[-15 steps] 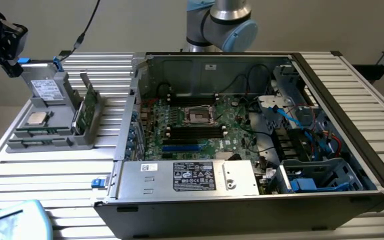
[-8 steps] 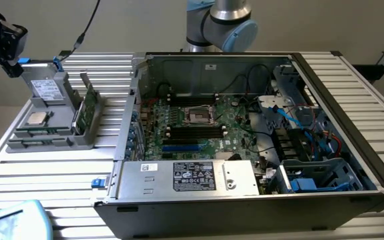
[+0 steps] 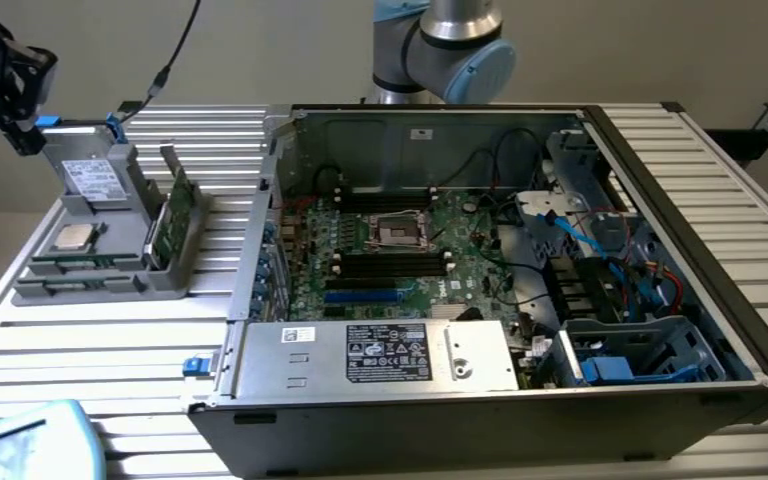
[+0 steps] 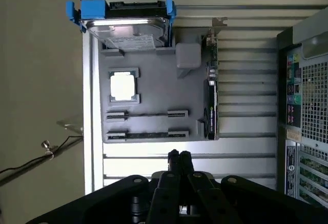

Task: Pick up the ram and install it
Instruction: 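Pick up the ram and move it above insertion slot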

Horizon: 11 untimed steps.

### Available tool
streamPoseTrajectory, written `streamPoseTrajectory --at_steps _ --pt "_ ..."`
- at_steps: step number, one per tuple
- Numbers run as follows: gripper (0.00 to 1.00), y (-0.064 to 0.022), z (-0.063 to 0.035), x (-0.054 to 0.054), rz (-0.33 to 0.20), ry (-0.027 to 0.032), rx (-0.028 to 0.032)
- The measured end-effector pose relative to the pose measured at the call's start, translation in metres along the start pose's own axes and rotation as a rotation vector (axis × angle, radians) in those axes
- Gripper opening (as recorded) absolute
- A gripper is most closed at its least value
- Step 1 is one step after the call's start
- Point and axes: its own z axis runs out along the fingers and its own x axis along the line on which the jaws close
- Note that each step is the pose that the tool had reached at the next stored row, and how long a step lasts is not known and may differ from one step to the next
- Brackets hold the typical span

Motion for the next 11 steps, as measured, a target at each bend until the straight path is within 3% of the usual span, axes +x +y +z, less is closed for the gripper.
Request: streamPoseTrajectory --at_steps 11 --pt "0.11 -0.0001 0.0014 0.0 -0.199 0.011 -0.0013"
